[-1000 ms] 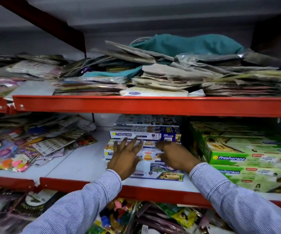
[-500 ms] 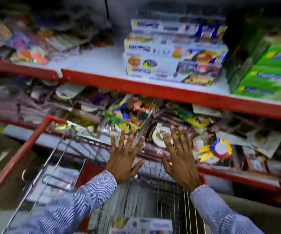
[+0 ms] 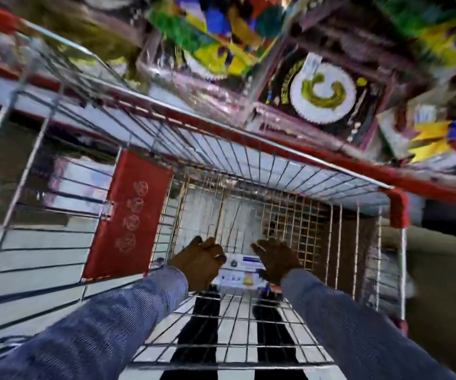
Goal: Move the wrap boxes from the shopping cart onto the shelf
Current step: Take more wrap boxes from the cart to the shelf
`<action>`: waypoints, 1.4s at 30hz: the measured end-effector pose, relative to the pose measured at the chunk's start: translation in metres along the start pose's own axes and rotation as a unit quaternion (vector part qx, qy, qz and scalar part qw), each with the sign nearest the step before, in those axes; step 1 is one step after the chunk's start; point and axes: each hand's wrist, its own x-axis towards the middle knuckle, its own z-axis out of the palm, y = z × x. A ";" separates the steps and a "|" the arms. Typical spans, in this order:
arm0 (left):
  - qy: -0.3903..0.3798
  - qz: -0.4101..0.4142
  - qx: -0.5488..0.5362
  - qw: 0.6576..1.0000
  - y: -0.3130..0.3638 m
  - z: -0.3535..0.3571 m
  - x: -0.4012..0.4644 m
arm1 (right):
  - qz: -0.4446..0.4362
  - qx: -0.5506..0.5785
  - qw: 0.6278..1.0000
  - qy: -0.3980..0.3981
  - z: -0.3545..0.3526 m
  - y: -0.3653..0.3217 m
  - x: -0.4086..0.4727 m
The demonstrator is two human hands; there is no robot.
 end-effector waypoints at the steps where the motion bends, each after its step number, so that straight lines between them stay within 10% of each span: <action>1: -0.010 0.013 0.009 1.000 0.000 0.005 0.002 | -0.003 -0.010 1.000 -0.008 0.004 -0.001 0.008; 11: 0.099 0.128 -0.003 0.987 0.016 0.027 0.030 | -0.062 -0.022 0.998 0.014 -0.018 0.023 0.037; 24: 0.025 0.007 -0.135 0.991 0.047 0.061 0.091 | -0.030 0.045 0.969 0.242 -0.059 0.036 -0.001; 42: 0.417 -0.026 -0.086 0.904 0.002 -0.296 -0.189 | -0.070 0.039 0.845 0.528 -0.374 0.001 -0.322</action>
